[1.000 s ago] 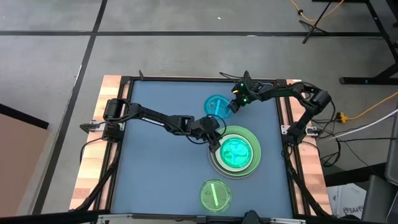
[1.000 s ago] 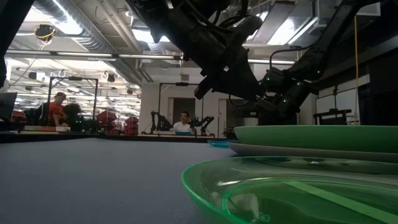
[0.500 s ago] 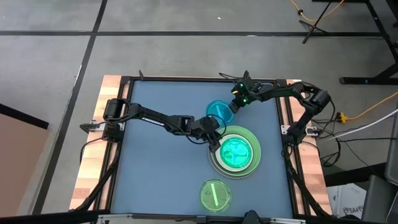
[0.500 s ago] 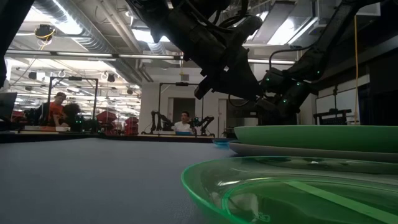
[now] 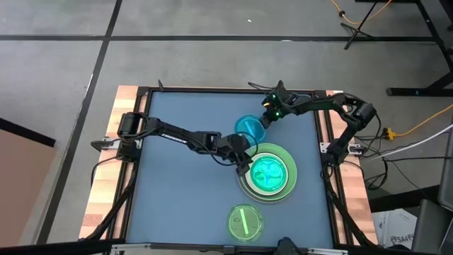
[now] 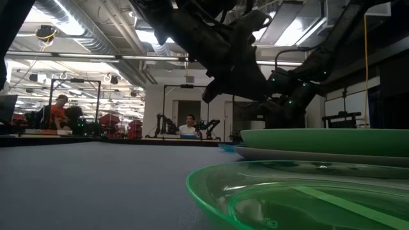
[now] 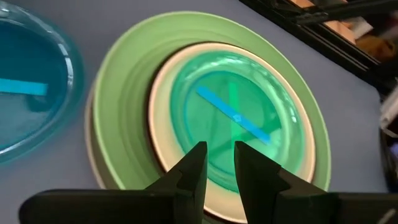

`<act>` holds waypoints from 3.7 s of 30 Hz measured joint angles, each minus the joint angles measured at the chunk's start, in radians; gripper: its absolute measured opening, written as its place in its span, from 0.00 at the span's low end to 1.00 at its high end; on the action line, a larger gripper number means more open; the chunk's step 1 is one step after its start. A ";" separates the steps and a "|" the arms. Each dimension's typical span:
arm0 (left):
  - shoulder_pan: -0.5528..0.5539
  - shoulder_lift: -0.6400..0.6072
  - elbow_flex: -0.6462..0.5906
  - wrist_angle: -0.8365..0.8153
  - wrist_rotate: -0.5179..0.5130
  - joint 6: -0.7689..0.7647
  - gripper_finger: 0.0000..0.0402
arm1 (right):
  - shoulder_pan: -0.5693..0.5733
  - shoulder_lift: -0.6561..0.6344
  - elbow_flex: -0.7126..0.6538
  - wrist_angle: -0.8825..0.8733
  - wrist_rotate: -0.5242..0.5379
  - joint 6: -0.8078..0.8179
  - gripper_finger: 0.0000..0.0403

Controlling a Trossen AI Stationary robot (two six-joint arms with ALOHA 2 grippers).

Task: Stack plastic plates
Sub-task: Stack the blue plate on top of the blue plate

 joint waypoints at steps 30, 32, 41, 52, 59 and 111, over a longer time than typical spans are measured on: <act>-0.126 0.000 0.000 -0.180 -0.098 0.068 0.18 | -0.001 -0.001 0.519 -0.577 -0.011 -0.245 0.00; -0.131 0.000 0.000 -0.180 -0.113 0.068 0.18 | -0.001 -0.002 0.573 -0.648 -0.014 -0.266 0.00; -0.157 -0.057 0.000 -0.271 -0.245 0.076 0.18 | 0.000 -0.003 0.701 -0.894 -0.140 -0.318 0.00; -0.229 -0.191 0.000 -0.554 -0.444 0.077 0.18 | 0.144 -0.003 0.701 -1.007 -0.193 -0.318 0.00; -0.268 -0.196 0.000 -0.596 -0.446 0.073 0.18 | 0.322 -0.003 0.632 -1.011 -0.215 -0.325 0.00; -0.287 -0.196 0.000 -0.590 -0.446 0.015 0.18 | 0.536 -0.003 0.379 -0.831 0.009 -0.496 0.00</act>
